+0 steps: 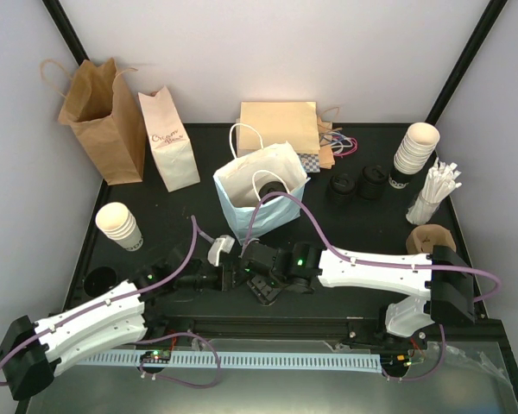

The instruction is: Pack the takeout coffee

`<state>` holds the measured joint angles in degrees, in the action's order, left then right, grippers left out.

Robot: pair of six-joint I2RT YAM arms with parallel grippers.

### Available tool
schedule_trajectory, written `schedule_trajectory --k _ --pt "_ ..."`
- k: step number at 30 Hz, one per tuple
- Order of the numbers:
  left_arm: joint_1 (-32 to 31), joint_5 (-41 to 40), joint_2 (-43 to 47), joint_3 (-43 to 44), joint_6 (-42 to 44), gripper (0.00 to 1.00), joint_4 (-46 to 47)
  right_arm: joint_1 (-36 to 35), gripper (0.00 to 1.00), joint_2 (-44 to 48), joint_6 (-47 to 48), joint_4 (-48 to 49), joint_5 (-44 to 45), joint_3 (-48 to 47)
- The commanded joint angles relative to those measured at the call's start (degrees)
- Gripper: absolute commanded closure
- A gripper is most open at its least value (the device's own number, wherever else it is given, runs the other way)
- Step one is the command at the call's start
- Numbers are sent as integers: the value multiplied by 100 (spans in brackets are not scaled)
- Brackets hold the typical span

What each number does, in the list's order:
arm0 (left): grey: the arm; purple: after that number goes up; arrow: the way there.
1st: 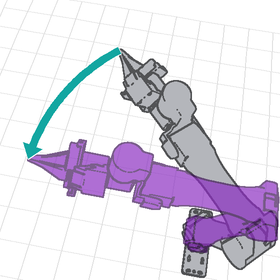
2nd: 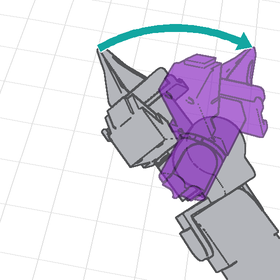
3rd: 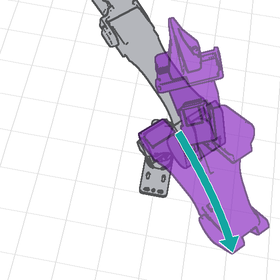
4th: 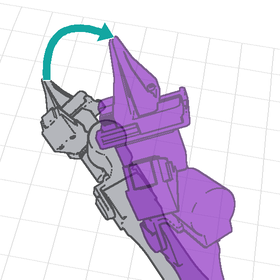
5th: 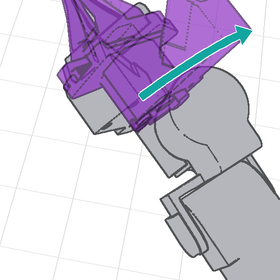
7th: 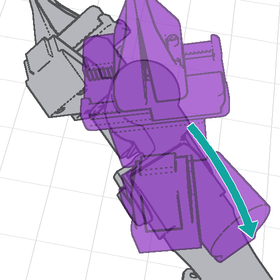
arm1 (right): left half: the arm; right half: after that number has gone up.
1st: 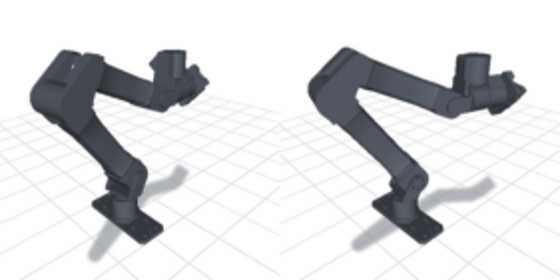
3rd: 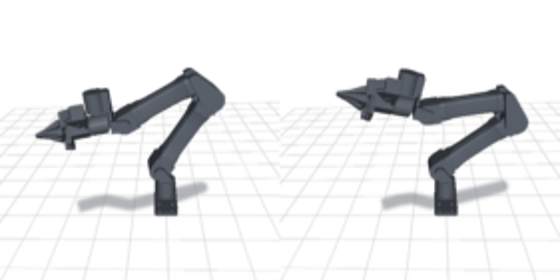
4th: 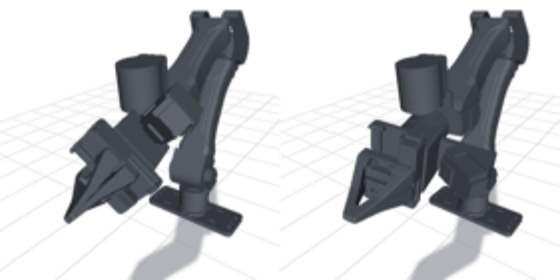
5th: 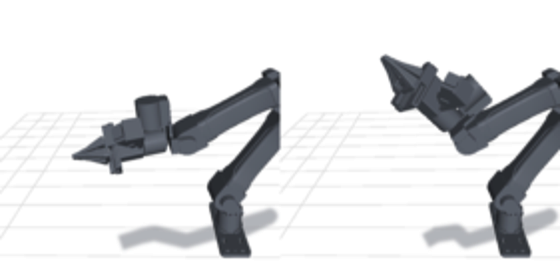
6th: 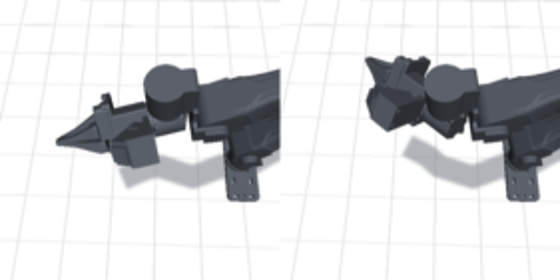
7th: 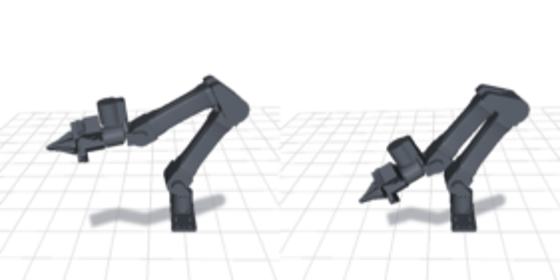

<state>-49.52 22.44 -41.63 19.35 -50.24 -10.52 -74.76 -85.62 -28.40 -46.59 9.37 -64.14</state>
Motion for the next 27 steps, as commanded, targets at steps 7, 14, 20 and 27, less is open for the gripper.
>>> schedule_trajectory --k 7,14,20,27 --pt "3 198 -128 -134 -150 80 -411 123 35 -596 -60 -527 -43 514" --pt "9 -9 411 -183 -284 76 -523 124 35 -583 -73 -527 -61 541" --pt "12 148 451 -328 -339 73 -367 121 35 -594 -56 -522 -83 529" --pt "6 364 15 -362 -327 73 1 120 35 -622 -34 -524 -111 508"
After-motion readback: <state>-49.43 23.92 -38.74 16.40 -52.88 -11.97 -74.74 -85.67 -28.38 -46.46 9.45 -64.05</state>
